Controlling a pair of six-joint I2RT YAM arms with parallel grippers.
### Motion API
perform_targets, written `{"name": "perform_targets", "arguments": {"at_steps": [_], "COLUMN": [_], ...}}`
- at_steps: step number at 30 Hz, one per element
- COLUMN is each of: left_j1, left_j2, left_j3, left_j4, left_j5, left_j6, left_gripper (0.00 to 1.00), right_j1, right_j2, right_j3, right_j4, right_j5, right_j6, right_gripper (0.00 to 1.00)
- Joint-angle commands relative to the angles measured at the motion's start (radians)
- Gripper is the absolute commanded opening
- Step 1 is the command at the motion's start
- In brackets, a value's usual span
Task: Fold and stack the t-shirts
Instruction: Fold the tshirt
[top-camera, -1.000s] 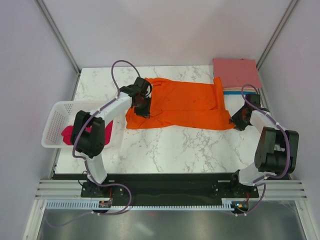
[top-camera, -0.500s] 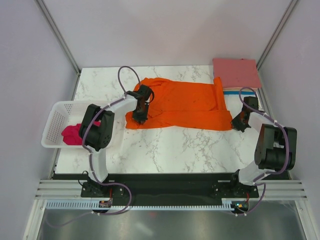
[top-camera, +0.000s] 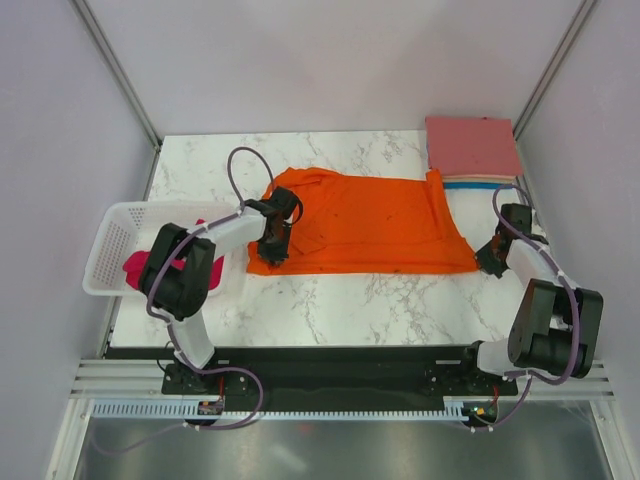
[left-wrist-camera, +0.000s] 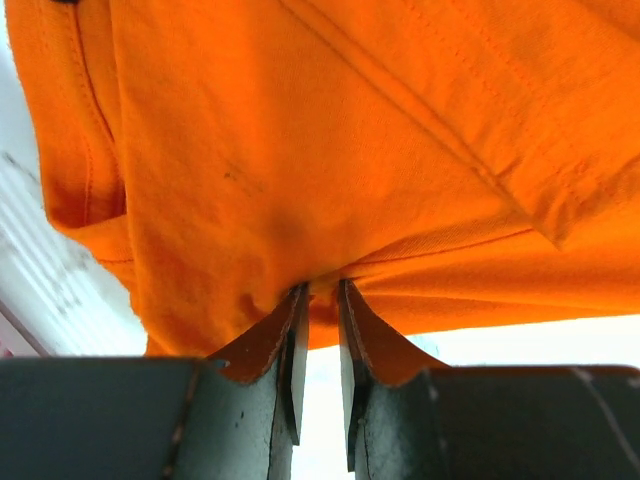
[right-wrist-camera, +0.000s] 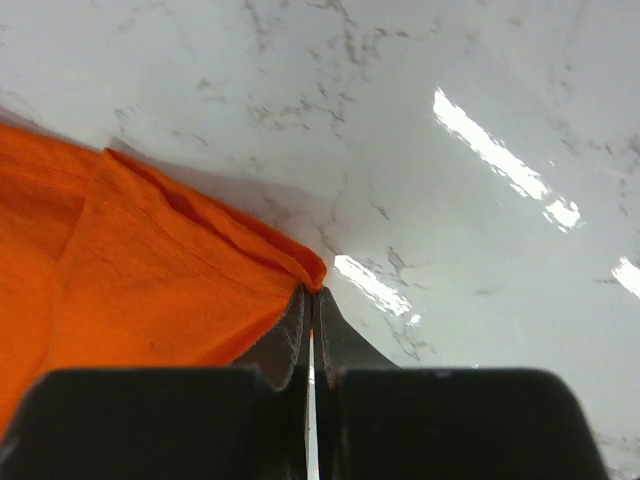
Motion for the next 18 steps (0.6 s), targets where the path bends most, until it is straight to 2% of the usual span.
{"name": "perform_targets", "arguments": {"at_steps": [1, 5, 11, 15, 16, 18], "left_j1": [-0.018, -0.052, -0.104, -0.141, -0.140, -0.140], "left_j2": [-0.083, -0.144, -0.229, -0.354, -0.376, -0.421], "left_j3": [-0.069, -0.132, -0.244, -0.310, -0.325, -0.318], "left_j4": [-0.041, -0.039, -0.039, -0.046, -0.049, -0.070], "left_j5": [-0.001, 0.007, 0.009, 0.009, 0.007, -0.017], "left_j6": [-0.045, -0.068, -0.111, -0.137, -0.140, -0.137], "left_gripper": [0.25, 0.26, 0.26, 0.27, 0.27, 0.27], "right_j1": [-0.042, -0.074, -0.097, -0.099, -0.099, -0.099], "right_j2": [-0.073, -0.180, -0.323, -0.395, -0.404, -0.426], "right_j3": [-0.039, -0.068, -0.087, -0.095, -0.092, -0.079], "right_j4": [-0.065, -0.110, -0.200, -0.236, -0.246, -0.250], "right_j5": [0.060, 0.087, 0.220, 0.190, 0.169, 0.095], "right_j6": [-0.015, -0.009, 0.030, 0.025, 0.028, 0.027], "right_gripper": [0.00, 0.00, 0.00, 0.00, 0.02, 0.18]}}
